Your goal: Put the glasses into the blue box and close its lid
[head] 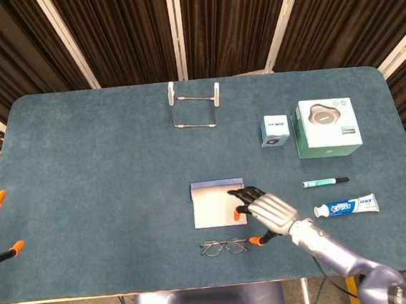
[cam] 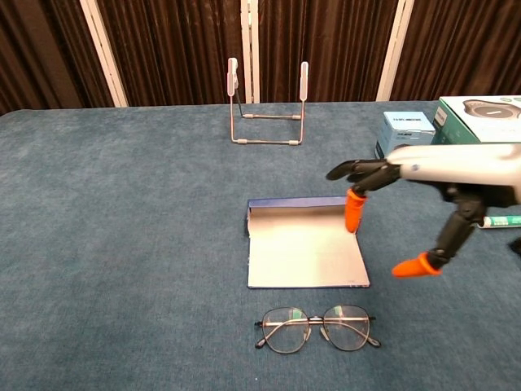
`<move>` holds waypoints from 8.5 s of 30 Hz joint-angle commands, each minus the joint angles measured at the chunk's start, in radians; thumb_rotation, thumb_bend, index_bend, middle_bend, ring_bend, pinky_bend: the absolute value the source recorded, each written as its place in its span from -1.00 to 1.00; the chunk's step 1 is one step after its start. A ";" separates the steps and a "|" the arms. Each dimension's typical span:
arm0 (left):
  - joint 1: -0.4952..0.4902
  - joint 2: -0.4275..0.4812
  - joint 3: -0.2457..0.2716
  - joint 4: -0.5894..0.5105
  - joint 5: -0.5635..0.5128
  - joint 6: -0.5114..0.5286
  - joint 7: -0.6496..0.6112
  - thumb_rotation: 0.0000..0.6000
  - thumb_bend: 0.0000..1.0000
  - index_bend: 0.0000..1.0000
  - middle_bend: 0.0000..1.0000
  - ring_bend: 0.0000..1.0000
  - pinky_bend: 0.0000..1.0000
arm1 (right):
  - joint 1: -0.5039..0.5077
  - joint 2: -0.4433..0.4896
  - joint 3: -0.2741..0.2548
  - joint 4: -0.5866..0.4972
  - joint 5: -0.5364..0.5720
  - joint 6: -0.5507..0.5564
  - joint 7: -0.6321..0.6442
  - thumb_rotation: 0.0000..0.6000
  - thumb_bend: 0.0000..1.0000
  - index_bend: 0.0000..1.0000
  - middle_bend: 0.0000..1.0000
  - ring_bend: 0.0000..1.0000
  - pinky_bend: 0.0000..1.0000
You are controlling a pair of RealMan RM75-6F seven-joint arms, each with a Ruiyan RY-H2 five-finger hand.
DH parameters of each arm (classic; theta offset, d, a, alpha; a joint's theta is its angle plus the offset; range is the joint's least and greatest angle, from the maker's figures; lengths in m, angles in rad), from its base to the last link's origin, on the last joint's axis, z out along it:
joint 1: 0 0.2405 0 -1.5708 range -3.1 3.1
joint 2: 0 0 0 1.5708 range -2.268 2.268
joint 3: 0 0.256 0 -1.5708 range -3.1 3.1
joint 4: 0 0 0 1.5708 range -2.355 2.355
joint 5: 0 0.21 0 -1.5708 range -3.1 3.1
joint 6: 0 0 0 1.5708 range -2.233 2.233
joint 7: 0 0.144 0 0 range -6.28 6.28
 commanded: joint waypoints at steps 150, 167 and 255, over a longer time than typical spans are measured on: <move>-0.037 0.023 -0.013 0.035 -0.076 -0.095 -0.095 1.00 -1.00 -1.00 -1.00 -1.00 -1.00 | 0.302 -0.570 0.061 0.582 0.496 0.157 -0.426 1.00 -0.76 -0.80 -1.00 -1.00 -1.00; -0.040 0.019 -0.017 0.042 -0.092 -0.104 -0.091 1.00 -1.00 -1.00 -1.00 -1.00 -1.00 | 0.312 -0.634 0.115 0.716 0.518 0.161 -0.437 1.00 -0.75 -0.74 -1.00 -1.00 -1.00; -0.034 0.032 -0.005 0.013 -0.051 -0.077 -0.095 1.00 -1.00 -1.00 -1.00 -1.00 -1.00 | 0.124 -0.497 -0.077 0.495 0.072 0.212 -0.454 1.00 -0.13 -0.24 -1.00 -1.00 -1.00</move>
